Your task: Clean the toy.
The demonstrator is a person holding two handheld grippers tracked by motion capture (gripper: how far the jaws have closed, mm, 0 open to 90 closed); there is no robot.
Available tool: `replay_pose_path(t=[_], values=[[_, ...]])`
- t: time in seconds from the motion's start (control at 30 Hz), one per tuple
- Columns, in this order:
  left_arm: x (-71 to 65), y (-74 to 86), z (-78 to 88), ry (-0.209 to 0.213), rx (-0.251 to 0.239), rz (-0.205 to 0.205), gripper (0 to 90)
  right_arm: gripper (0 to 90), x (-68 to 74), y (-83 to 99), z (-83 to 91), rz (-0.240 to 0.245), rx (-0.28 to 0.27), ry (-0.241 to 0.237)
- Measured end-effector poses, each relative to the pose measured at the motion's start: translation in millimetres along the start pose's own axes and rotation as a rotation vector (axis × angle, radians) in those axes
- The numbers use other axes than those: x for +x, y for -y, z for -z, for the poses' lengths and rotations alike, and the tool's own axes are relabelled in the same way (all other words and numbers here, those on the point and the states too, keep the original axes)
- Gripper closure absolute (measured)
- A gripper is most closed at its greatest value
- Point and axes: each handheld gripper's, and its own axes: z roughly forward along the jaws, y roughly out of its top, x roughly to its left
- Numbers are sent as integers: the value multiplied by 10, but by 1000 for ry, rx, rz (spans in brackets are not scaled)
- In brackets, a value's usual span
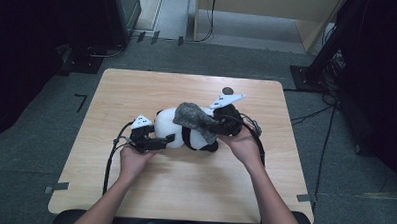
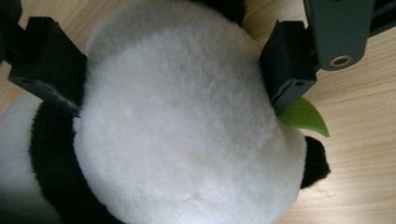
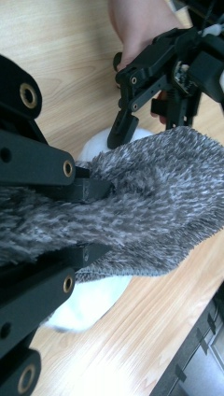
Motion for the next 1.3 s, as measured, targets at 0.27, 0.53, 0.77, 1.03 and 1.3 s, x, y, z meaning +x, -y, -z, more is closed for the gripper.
replay_pose_path(t=[0.27, 0.53, 0.77, 1.03, 1.3], values=[[-22, -2, 1, -9, 0, 2, 170, 767, 151, -150, -323, 66, 41, 3], [-50, 10, 15, -19, -2, 3, 170, 766, 378, -233, -667, 139, 88, -35], [-53, 0, 9, -27, 8, -7, 173, 766, 390, -181, -748, 158, 113, -21], [-28, -17, 5, -16, 15, -9, 193, 766, 237, -96, -543, 121, 112, 0], [-6, -35, 3, -2, 25, -2, 201, 766, 55, 32, -236, 63, 83, 46]])
